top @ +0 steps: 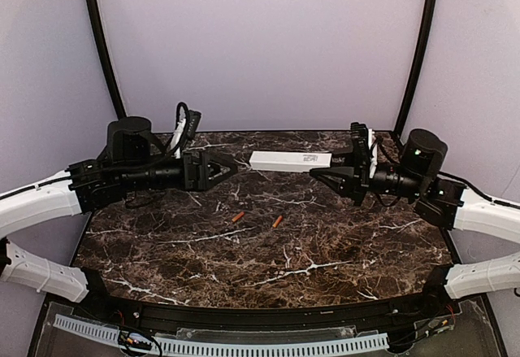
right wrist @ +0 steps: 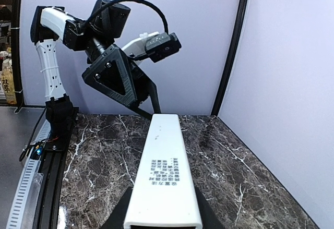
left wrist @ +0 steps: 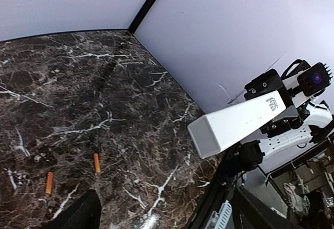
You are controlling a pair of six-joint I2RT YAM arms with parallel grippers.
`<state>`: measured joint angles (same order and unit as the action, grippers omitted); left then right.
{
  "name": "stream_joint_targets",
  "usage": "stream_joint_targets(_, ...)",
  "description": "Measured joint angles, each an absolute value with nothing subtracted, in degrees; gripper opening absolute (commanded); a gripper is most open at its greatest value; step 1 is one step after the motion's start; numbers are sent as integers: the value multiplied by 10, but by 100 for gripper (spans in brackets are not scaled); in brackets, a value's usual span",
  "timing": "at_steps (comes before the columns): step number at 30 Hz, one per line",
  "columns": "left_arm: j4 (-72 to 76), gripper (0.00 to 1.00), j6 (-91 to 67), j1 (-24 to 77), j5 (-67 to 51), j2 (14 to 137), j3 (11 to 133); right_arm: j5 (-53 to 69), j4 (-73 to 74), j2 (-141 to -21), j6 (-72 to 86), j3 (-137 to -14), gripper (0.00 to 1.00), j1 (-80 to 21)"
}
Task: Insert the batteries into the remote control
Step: Remove the battery cover from the remote control.
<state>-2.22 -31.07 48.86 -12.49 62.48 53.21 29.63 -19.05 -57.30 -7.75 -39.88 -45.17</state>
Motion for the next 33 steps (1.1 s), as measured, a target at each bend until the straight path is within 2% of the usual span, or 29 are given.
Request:
stream_joint_targets(7, 86, 87, -407, 481, -253, 674, 532, 291, -221, -562, -99, -380, 0, -460)
stream_joint_targets(12, 166, 81, -459, 481, -302, 700, 532, 291, -235, -569, -100, -380, 0, -463)
stream_joint_targets(17, 208, 68, -492, 481, -324, 718, 532, 293, -248, -573, -100, -380, 0, -469)
stream_joint_targets(27, 235, 48, -520, 477, -336, 755, 534, 289, -257, -579, -108, -380, 0, -483)
stream_joint_targets(29, 235, 42, -521, 478, -336, 759, 535, 287, -257, -580, -110, -380, 0, -485)
stream_joint_targets(30, 235, 35, -522, 478, -336, 759, 536, 287, -257, -580, -111, -380, 0, -485)
stream_joint_targets(33, 244, 28, -540, 474, -340, 759, 537, 289, -257, -579, -124, -380, 0, -485)
